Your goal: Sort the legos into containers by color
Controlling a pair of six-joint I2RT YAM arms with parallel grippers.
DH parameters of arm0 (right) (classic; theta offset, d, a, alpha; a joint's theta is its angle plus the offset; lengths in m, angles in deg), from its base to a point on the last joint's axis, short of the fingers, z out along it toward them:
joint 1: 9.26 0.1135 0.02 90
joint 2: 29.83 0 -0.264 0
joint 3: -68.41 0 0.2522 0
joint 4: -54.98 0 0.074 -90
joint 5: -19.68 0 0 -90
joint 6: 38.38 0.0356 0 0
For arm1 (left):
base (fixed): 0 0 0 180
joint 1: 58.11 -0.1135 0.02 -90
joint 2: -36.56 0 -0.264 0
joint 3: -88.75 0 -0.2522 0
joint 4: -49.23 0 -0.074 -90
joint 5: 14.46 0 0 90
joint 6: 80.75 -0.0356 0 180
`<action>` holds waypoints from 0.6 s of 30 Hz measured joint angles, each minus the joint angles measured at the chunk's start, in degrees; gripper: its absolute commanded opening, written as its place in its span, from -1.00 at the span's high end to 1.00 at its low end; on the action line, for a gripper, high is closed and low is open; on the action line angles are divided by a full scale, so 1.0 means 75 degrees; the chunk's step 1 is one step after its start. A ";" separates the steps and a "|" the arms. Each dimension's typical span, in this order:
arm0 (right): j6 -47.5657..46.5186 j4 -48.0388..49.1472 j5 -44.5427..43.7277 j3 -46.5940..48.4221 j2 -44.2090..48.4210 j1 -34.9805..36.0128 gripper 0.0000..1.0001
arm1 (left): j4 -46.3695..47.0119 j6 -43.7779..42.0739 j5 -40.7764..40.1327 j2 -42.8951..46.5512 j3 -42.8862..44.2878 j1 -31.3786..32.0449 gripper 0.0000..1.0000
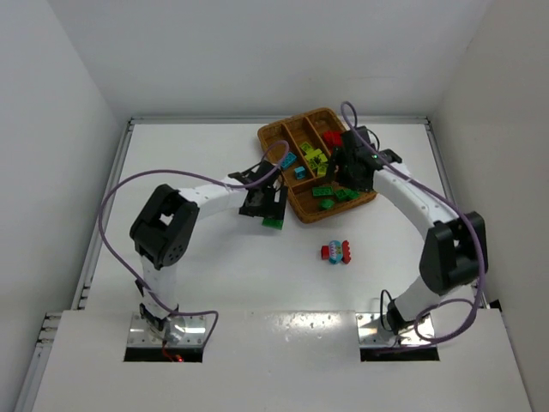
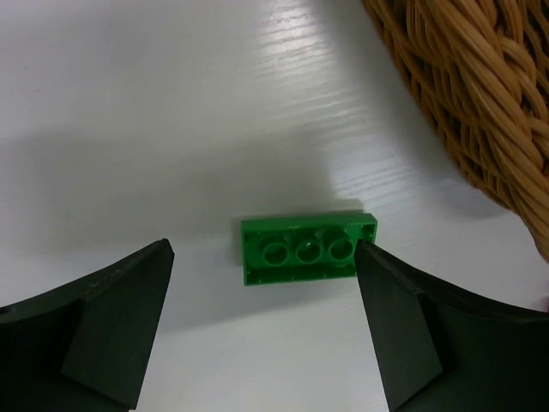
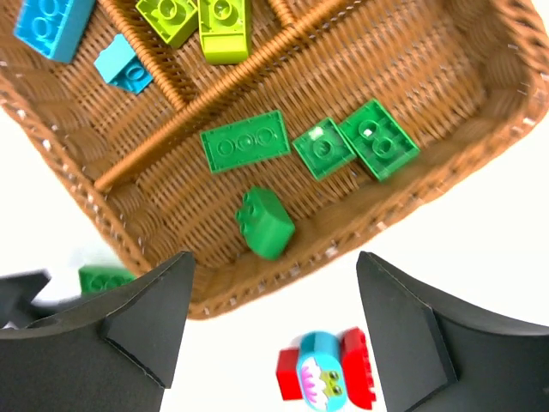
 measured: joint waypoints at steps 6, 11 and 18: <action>0.0003 0.0175 0.0012 -0.0839 0.0874 -0.0050 -0.54 | 0.0321 0.0047 0.0271 -0.0335 0.0055 0.0047 -0.78; 0.0003 0.0137 0.0108 -0.1437 0.0927 -0.0050 -0.54 | 0.0606 0.0315 0.0294 -0.0245 -0.0128 0.0152 -0.78; 0.0003 0.0085 0.0149 -0.1629 0.1233 -0.0050 -0.54 | 0.0863 0.0469 0.0600 0.0312 -0.0889 0.0758 -0.78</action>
